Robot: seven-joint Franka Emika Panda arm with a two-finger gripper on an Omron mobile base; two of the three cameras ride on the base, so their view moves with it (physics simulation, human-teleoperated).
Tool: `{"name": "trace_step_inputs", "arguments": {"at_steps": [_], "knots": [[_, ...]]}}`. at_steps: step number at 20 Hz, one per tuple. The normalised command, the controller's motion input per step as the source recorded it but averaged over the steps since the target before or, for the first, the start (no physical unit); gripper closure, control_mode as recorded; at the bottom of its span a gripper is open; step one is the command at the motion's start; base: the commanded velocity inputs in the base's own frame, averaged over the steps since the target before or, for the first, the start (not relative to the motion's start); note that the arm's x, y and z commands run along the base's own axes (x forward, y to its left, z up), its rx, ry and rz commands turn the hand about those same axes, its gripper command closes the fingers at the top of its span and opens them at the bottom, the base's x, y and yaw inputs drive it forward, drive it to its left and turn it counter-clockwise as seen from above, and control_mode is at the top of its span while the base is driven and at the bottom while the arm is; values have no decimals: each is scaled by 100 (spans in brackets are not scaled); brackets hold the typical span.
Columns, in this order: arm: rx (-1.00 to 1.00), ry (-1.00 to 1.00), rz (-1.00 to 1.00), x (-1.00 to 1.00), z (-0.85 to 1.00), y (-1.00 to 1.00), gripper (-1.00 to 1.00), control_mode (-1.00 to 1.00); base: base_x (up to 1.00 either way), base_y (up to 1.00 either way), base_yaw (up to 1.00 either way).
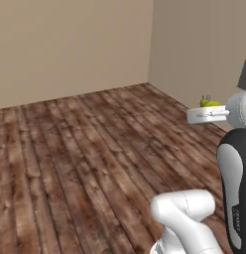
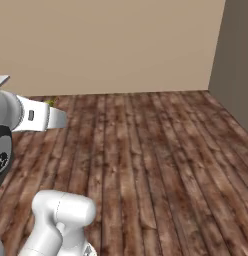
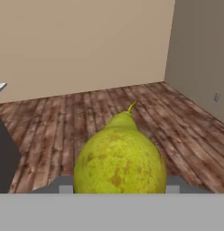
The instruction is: Pick up the banana and pear from the fridge and place one fruit on each plate on the dining counter.
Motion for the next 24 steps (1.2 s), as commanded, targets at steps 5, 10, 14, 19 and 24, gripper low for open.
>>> {"name": "trace_step_inputs", "arguments": {"at_steps": [5,10,14,19,24], "knots": [[0,0,0,0,0,0,100,100,0,0,100],[0,0,0,0,0,0,100,100,50,0,89],[0,0,0,0,0,0,100,100,100,-16,56],[0,0,0,0,0,0,100,100,85,-100,29],[0,0,0,0,0,0,100,100,100,-100,28]]}}
